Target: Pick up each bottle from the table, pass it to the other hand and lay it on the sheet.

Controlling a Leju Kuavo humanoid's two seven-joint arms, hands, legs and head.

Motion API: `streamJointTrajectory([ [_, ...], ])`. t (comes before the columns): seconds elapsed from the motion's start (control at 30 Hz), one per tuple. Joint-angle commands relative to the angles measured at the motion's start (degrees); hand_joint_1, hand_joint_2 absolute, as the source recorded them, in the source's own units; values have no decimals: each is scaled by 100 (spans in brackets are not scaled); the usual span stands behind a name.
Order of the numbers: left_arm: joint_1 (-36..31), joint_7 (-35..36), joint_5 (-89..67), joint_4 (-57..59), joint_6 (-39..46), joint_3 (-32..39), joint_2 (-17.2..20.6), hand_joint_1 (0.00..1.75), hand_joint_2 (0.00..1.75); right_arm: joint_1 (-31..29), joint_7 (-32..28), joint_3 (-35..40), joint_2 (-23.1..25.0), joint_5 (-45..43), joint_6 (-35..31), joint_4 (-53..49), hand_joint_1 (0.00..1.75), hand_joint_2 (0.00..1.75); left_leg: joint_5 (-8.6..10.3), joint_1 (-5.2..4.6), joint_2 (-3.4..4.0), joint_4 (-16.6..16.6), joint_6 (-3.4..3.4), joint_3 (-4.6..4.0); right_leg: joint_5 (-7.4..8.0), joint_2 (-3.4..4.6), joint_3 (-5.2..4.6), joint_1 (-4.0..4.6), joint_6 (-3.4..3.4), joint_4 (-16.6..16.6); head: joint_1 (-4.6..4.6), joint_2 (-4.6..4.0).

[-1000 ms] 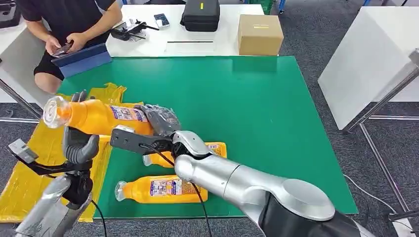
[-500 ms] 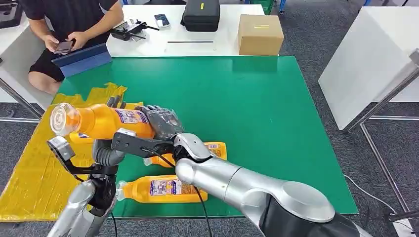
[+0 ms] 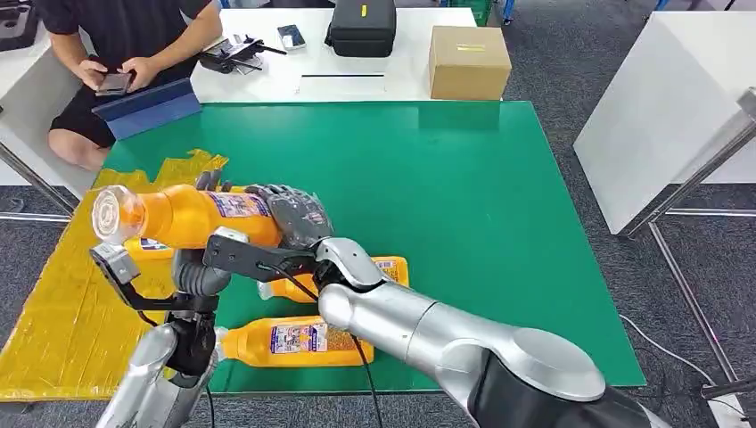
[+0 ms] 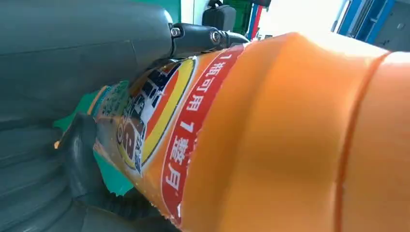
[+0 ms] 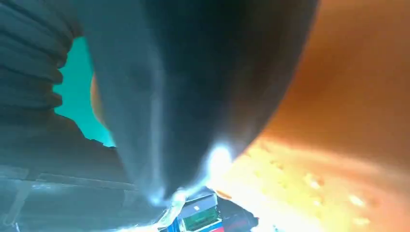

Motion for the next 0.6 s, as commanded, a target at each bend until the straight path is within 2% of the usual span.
streamJointTrajectory([
  [0.03,-567,151,60,104,-268,-496,-302,0,175,159,38,80,-37,182,156,179,175,175,2,2,-40,4,-9,1,-10,-46,17,2,0,0,0,0],
  [0.23,-561,156,168,-96,-151,-387,-326,0,175,481,87,159,-37,383,253,137,175,175,2,5,-34,0,-8,4,-8,-39,18,6,-1,-6,0,0],
  [0.43,-382,48,252,-302,-73,-246,-293,0,175,548,56,152,-37,423,354,91,175,175,-2,4,-28,1,-10,9,-10,-34,21,4,-1,-3,-2,0],
  [0.47,-347,19,271,-348,-64,-218,-284,45,175,554,49,158,-37,435,375,77,175,175,0,4,-25,0,-9,4,-7,-30,16,4,-1,-4,0,0],
  [0.6,-347,19,271,-348,-64,-218,-284,45,175,554,49,158,-37,435,375,77,175,175,0,6,-28,2,-9,4,-9,-35,18,6,-1,-3,0,0],
])
